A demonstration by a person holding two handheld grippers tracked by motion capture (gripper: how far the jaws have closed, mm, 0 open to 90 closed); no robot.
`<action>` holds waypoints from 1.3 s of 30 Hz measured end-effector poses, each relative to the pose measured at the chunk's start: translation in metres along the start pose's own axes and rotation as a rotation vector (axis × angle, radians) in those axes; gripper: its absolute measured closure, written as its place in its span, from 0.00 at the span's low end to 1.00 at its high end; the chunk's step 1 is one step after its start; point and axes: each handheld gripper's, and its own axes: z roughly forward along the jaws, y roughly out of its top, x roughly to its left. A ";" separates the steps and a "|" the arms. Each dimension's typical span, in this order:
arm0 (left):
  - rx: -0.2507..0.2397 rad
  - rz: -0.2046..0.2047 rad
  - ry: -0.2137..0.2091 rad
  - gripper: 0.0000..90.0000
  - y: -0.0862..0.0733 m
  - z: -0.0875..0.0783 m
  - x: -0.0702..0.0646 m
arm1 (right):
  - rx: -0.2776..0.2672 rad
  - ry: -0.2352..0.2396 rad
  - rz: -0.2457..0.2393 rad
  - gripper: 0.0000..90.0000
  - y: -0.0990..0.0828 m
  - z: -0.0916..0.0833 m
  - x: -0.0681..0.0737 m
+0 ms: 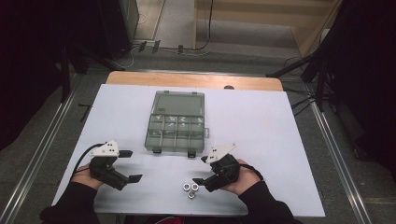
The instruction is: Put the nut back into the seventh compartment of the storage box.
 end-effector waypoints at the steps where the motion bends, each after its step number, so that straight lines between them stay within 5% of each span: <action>1: 0.000 0.000 0.000 0.00 0.000 0.000 0.000 | 0.020 -0.004 0.004 0.28 0.001 0.000 0.001; 14: 0.010 0.003 0.000 0.00 0.000 0.000 0.000 | 0.237 -0.007 -0.055 0.32 0.001 0.007 0.011; 28: 0.009 0.000 0.002 0.00 0.000 0.000 0.000 | 0.262 0.001 -0.069 0.32 -0.002 0.015 0.013; 39: 0.011 0.001 0.004 0.00 0.000 0.000 0.000 | 0.309 0.010 -0.097 0.46 -0.001 0.025 0.019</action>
